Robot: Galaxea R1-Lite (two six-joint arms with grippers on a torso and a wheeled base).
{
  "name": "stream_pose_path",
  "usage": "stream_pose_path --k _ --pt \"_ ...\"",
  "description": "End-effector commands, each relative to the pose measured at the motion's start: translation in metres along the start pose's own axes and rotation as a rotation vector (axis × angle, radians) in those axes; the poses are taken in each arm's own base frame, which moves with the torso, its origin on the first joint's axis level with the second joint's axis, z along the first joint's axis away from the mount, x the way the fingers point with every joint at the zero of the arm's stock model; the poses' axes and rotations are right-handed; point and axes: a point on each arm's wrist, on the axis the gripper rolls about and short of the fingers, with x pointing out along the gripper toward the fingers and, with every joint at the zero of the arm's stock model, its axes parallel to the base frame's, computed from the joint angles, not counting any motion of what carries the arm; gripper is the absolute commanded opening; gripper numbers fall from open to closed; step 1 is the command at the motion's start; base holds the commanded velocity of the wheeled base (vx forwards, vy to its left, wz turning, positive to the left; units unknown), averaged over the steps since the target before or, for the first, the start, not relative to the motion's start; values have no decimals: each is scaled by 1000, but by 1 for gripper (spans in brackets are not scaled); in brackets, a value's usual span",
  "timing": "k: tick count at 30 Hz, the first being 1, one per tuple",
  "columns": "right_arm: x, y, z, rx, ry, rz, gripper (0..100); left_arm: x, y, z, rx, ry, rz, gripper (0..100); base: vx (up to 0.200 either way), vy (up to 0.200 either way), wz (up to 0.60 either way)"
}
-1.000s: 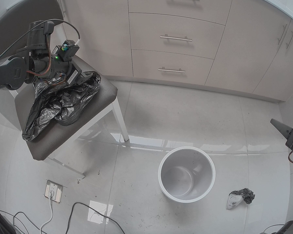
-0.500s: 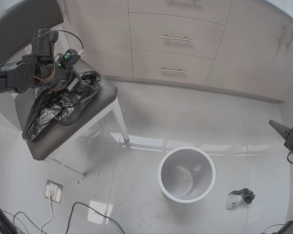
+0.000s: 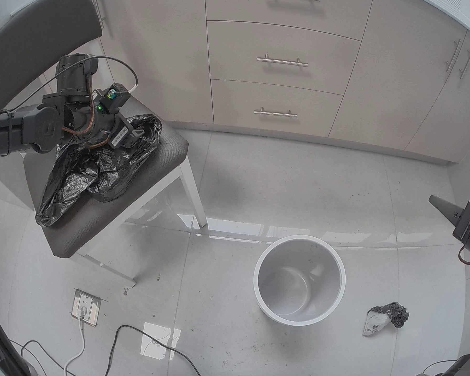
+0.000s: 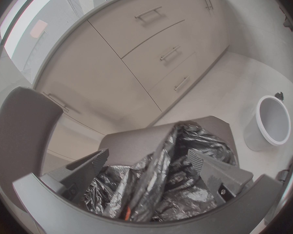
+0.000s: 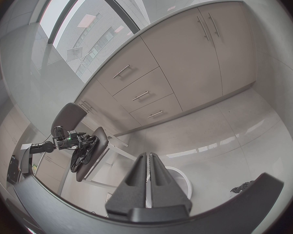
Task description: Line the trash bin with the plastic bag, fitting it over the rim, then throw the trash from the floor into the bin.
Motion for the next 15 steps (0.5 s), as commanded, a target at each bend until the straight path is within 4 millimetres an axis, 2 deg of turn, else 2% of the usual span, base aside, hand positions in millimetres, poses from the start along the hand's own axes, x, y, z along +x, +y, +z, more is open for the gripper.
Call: stream_pose_path --k 1,10,15 --pt "0 0 -1 1 5 -2 0 13 -4 -2 -2 -4 27 100 0 0 0" --pt "1 -1 -2 2 10 -5 0 21 -7 -3 1 -3 30 100 0 0 0" --pt "3 -2 -3 2 16 -6 0 22 -1 3 -4 -26 53 100 0 0 0"
